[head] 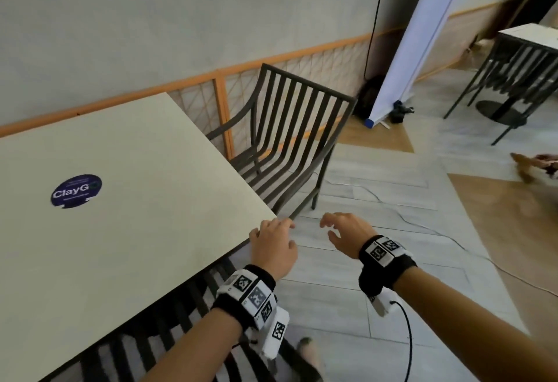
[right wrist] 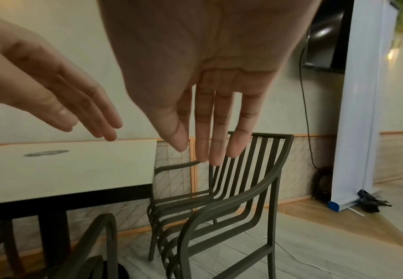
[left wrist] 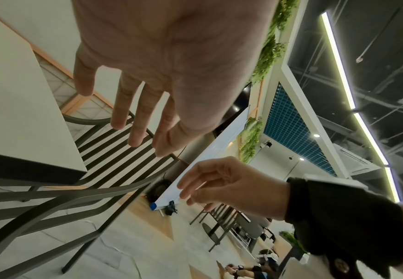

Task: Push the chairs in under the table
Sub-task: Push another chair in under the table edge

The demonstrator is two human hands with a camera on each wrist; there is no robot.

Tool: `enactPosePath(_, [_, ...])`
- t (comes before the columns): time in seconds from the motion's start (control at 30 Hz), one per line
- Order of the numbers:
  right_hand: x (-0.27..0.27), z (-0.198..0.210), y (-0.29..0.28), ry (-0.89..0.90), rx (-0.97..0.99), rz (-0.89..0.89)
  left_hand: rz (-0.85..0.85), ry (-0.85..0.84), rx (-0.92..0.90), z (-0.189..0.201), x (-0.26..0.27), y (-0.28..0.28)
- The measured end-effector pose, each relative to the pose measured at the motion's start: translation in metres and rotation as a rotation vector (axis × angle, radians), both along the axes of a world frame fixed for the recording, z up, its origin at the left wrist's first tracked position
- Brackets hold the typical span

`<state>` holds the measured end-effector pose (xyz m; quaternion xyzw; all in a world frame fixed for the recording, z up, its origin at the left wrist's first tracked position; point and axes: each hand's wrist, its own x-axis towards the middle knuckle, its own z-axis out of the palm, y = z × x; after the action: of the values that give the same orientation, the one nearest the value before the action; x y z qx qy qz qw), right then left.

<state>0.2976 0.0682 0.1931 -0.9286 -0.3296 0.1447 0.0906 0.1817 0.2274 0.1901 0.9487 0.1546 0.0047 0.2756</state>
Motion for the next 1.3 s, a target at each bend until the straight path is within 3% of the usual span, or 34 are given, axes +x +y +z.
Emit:
enactPosePath(0.13, [0.079,-0.028,0.007,0.060,-0.054,0.060,0.081,0.086,-0.043,-0.030,0.069,0.000])
enactPosePath(0.3, [0.174,-0.058,0.029,0.138,-0.093,0.088,0.203,0.342,-0.164,-0.067,0.145,0.002])
enactPosePath(0.47, [0.264,-0.096,0.062,0.196,-0.116,0.181,0.273,0.434,-0.181,-0.105,0.216,0.001])
enactPosePath(0.67, [0.362,-0.157,0.103,0.002,-0.203,0.390,0.413,0.481,-0.252,-0.164,0.294,0.027])
enactPosePath(0.97, [0.466,-0.198,0.095,-0.235,-0.432,0.506,0.413,0.557,-0.087,-0.236,0.351,0.029])
enactPosePath(1.1, [0.499,-0.201,0.098,-0.373,-0.534,0.580,0.448,0.527,-0.100,-0.242,0.357,0.039])
enactPosePath(1.3, [0.493,-0.203,0.112,-0.368,-0.597,0.683,0.490,0.542,-0.112,-0.239,0.339,0.051])
